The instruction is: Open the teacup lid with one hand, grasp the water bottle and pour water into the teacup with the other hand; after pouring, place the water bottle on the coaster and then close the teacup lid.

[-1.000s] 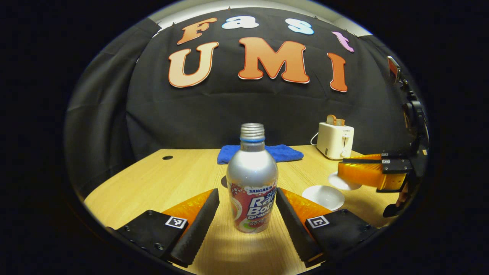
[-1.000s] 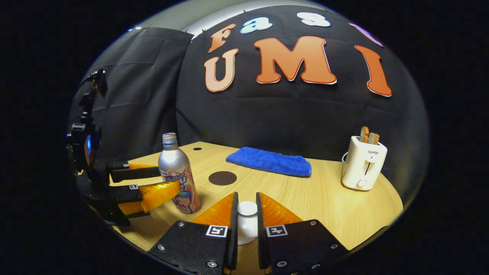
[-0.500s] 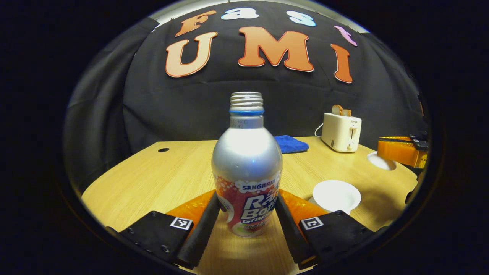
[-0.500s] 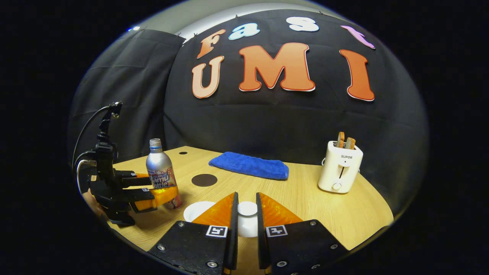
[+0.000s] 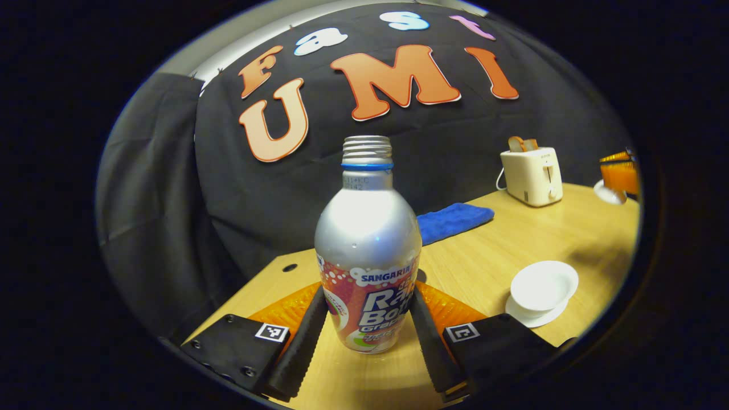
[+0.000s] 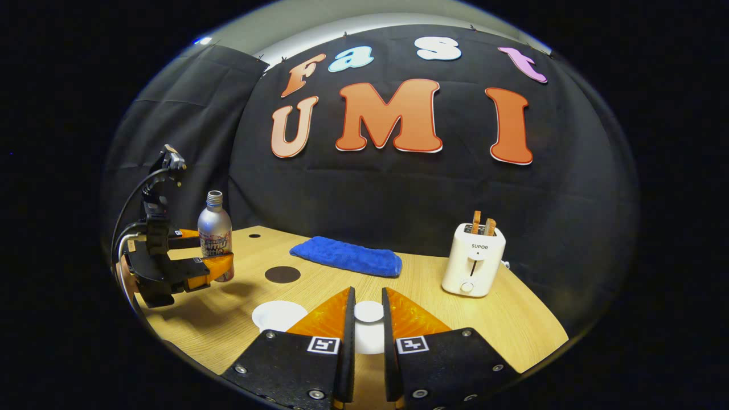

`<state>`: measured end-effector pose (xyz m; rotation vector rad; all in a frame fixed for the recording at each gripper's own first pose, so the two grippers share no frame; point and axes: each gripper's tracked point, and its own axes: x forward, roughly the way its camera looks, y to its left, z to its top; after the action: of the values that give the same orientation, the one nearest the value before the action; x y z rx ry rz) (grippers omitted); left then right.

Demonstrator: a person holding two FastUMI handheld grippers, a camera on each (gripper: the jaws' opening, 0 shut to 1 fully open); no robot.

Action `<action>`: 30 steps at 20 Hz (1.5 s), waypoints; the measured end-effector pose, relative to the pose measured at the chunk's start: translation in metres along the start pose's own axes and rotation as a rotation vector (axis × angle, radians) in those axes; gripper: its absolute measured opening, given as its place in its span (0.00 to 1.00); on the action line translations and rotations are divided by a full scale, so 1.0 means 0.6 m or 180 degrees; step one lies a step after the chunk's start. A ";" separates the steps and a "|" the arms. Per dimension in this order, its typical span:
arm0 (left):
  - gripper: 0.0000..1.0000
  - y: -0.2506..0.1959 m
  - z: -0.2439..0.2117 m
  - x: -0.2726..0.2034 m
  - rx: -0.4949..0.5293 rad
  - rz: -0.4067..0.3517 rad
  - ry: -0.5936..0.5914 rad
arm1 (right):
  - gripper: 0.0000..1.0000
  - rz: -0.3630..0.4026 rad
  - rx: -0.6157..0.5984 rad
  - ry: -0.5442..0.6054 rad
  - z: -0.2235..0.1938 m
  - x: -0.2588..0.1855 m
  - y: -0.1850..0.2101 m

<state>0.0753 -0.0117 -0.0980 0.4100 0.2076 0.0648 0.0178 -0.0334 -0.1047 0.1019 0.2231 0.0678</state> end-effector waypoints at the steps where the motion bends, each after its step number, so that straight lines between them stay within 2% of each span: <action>1: 0.85 0.008 0.003 0.000 0.0161 0.0048 -0.0010 | 0.22 -0.0020 -0.0001 -0.0016 0.002 -0.002 -0.003; 4: 0.85 0.016 0.016 -0.002 0.0670 0.0185 -0.0099 | 0.22 -0.0074 0.0016 -0.0018 0.001 -0.013 -0.029; 6: 0.81 0.012 0.021 -0.002 0.0918 0.0216 -0.0146 | 0.22 -0.0107 0.0033 -0.0019 -0.002 -0.018 -0.040; 7: 0.84 0.012 0.021 -0.003 0.1045 0.0239 -0.0145 | 0.22 -0.0130 0.0046 -0.0031 -0.001 -0.019 -0.045; 9: 0.81 0.008 0.017 -0.006 0.1306 0.0281 -0.0174 | 0.22 -0.0144 0.0063 -0.0034 -0.003 -0.022 -0.053; 10: 0.84 0.007 0.021 -0.007 0.1449 0.0309 -0.0188 | 0.22 -0.0161 0.0063 -0.0033 -0.004 -0.024 -0.059; 13: 0.84 0.003 0.028 -0.004 0.1843 0.0358 -0.0264 | 0.22 -0.0150 0.0070 -0.0044 -0.008 -0.028 -0.066; 16: 0.80 -0.008 0.024 -0.005 0.2129 0.0309 -0.0259 | 0.22 -0.0138 0.0094 -0.0054 -0.010 -0.027 -0.072; 18: 0.83 -0.006 0.028 -0.006 0.2334 0.0344 -0.0252 | 0.22 -0.0122 0.0076 -0.0056 -0.013 -0.027 -0.076; 19: 0.80 -0.006 0.031 -0.006 0.2442 0.0367 -0.0251 | 0.22 -0.0123 0.0068 -0.0049 -0.016 -0.027 -0.081; 20: 0.84 -0.003 0.034 0.000 0.2553 0.0386 -0.0248 | 0.22 -0.0114 0.0065 -0.0037 -0.019 -0.026 -0.083; 23: 0.84 -0.007 0.044 0.000 0.2967 0.0453 -0.0275 | 0.22 -0.0106 0.0097 -0.0013 -0.029 -0.023 -0.094; 24: 0.87 -0.006 0.047 0.001 0.3078 0.0479 -0.0278 | 0.22 -0.0089 0.0099 -0.0002 -0.033 -0.022 -0.095; 25: 0.84 -0.003 0.048 0.003 0.3182 0.0500 -0.0276 | 0.22 -0.0092 0.0112 0.0001 -0.034 -0.020 -0.098; 27: 0.84 -0.003 0.049 0.005 0.3346 0.0528 -0.0267 | 0.22 -0.0050 0.0159 0.0009 -0.036 -0.018 -0.099; 28: 0.87 -0.001 0.048 0.005 0.3453 0.0555 -0.0270 | 0.22 -0.0029 0.0180 0.0012 -0.037 -0.018 -0.099; 30: 0.84 0.002 0.056 0.005 0.3598 0.0579 -0.0286 | 0.22 -0.0016 0.0184 0.0008 -0.038 -0.016 -0.099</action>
<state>0.0856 -0.0234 -0.0677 1.5556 0.0993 0.1044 0.0069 -0.0909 -0.1311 0.1588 0.2280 0.0566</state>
